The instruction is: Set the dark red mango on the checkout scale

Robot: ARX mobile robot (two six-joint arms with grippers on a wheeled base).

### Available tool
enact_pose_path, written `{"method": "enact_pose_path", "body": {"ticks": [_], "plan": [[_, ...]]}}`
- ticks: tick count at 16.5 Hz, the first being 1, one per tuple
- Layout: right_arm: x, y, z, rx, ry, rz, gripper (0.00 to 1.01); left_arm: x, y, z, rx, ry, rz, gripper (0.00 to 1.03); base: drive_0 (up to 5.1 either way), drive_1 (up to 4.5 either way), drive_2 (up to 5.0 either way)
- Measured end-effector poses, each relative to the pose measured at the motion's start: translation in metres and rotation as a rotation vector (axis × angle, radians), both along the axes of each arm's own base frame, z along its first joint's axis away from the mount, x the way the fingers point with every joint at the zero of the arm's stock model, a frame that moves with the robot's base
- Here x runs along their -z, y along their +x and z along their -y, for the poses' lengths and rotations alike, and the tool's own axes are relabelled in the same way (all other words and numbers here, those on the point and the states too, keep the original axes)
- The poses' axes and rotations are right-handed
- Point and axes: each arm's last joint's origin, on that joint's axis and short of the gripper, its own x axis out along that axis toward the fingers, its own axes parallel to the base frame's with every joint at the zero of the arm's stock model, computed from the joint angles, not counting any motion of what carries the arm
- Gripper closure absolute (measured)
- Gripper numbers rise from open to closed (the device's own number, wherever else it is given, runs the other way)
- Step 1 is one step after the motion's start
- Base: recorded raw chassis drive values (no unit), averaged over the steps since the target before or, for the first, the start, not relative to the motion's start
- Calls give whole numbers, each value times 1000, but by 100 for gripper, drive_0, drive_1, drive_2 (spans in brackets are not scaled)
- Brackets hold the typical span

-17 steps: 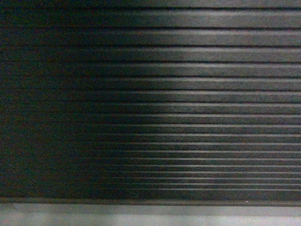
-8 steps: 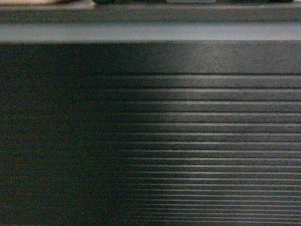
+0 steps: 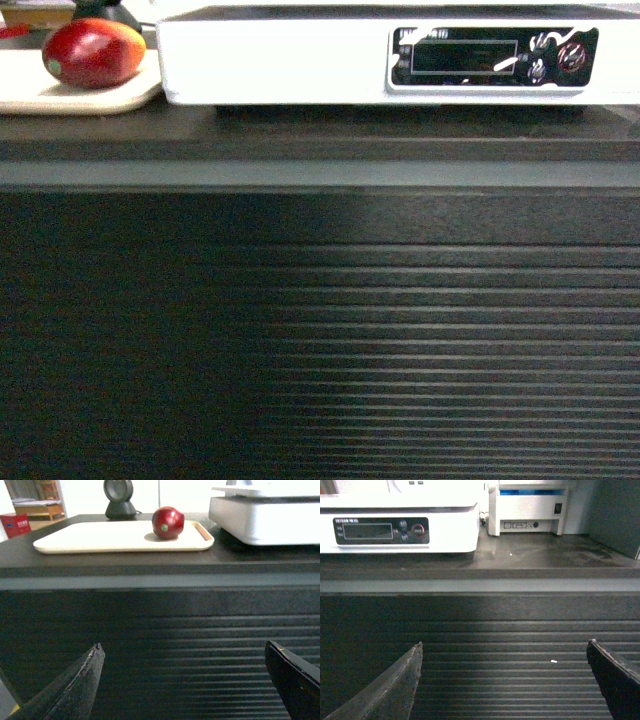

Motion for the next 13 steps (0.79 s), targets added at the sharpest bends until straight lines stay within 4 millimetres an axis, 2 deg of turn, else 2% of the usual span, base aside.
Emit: {"method": "enact_pose_path", "body": {"ticks": [13], "plan": [[0, 0, 0, 0, 0, 4, 3, -1, 0, 0, 0, 0, 9, 5, 0, 0, 0]]}}
